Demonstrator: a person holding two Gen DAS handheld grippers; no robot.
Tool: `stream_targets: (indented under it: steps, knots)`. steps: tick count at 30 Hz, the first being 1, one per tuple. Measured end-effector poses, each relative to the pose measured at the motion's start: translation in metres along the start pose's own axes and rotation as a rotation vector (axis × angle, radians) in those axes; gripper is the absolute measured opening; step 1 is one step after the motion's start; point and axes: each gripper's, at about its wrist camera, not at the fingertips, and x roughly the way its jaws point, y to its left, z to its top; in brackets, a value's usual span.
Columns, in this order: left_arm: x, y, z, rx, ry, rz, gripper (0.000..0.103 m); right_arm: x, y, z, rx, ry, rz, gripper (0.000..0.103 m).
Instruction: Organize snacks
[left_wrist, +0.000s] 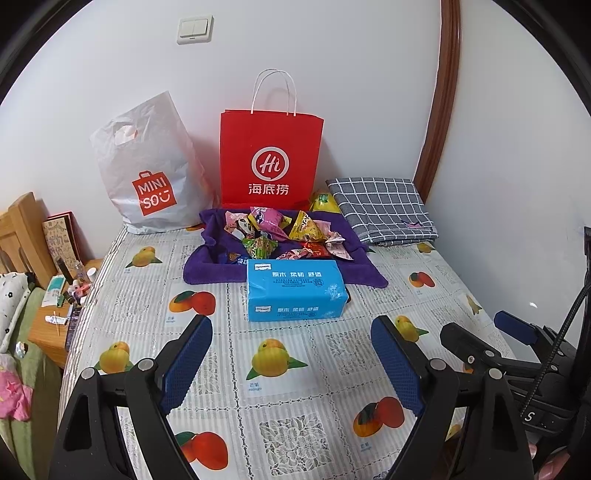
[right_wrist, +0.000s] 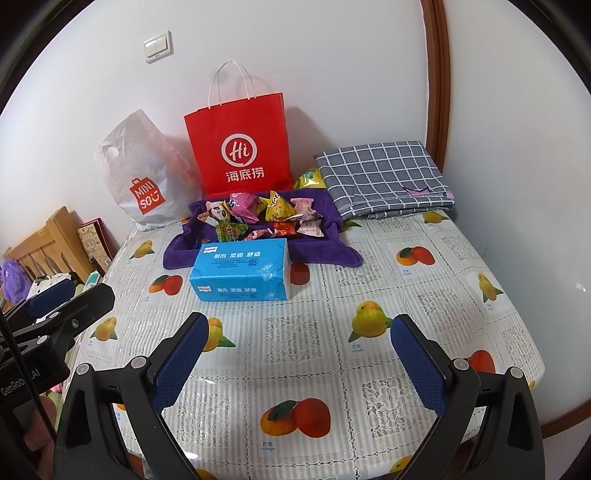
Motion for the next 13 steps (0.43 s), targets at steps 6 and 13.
stream_targets:
  steps: [6,13]
  knots:
    - [-0.0004,0.0001,0.0005,0.001,-0.001,0.0,0.087,-0.0034,0.0018,-0.0001,-0.003,-0.007,0.013,0.098]
    - [0.0027,0.0015,0.0035,0.005,-0.004,0.002,0.087,-0.003,0.002,-0.0001,-0.007,-0.008,0.02,0.098]
